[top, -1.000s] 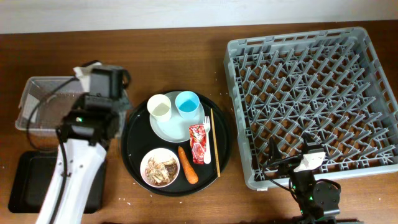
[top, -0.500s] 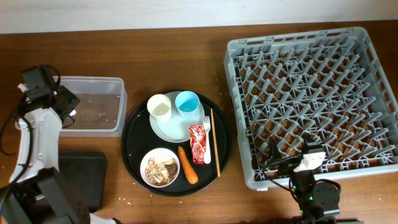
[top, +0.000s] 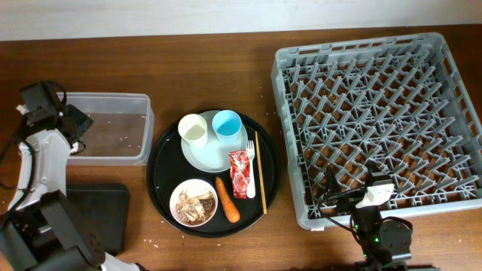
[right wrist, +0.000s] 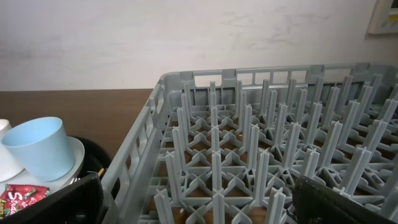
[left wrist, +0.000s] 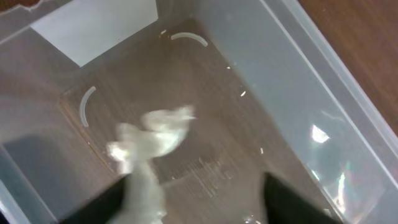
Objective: Sort waste into correct bins and load items into the dishwasher rack
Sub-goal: 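Carry the tissue with the left gripper into the clear bin and release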
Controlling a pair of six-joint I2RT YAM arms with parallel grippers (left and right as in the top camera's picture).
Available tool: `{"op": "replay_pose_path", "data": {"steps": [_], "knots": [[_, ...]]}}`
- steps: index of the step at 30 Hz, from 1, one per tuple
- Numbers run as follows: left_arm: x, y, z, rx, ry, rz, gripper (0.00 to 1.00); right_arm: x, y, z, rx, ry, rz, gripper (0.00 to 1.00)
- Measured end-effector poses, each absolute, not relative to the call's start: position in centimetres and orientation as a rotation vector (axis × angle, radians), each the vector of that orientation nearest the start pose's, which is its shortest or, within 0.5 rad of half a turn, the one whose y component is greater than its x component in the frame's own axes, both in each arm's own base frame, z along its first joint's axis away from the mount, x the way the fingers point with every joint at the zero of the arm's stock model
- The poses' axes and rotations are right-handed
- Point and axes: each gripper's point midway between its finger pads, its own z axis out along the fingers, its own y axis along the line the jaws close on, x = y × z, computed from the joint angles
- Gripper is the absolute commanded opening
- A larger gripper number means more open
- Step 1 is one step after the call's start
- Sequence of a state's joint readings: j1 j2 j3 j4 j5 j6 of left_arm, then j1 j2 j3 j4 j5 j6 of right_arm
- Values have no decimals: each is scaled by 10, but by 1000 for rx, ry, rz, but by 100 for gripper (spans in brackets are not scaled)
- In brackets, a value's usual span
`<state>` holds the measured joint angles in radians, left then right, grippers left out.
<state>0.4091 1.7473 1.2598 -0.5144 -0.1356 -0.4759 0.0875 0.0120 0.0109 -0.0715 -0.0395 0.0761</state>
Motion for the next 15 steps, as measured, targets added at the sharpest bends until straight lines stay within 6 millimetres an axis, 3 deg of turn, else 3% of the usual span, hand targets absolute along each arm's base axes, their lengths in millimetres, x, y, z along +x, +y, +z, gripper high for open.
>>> {"op": "replay_pose_path", "data": {"steps": [1, 2, 4, 6, 7, 8, 13, 15], "knots": [[397, 198, 106, -1141, 2297, 153, 92, 245, 28, 159, -41, 1645, 157, 99], [397, 198, 106, -1145, 2294, 151, 92, 245, 28, 159, -40, 1645, 157, 99], [397, 198, 106, -1140, 2296, 153, 76, 245, 28, 159, -41, 1645, 157, 99], [397, 198, 106, -1142, 2294, 152, 76, 245, 28, 159, -41, 1645, 157, 99], [397, 198, 106, -1139, 2295, 153, 22, 245, 28, 159, -41, 1645, 157, 99], [397, 198, 106, -1139, 2295, 153, 0, 245, 28, 159, -41, 1645, 157, 99], [399, 199, 107, -1083, 2314, 170, 3, 245, 28, 159, -41, 1645, 157, 99], [402, 200, 109, -1027, 2325, 186, 59, 245, 28, 159, -41, 1645, 156, 98]]}}
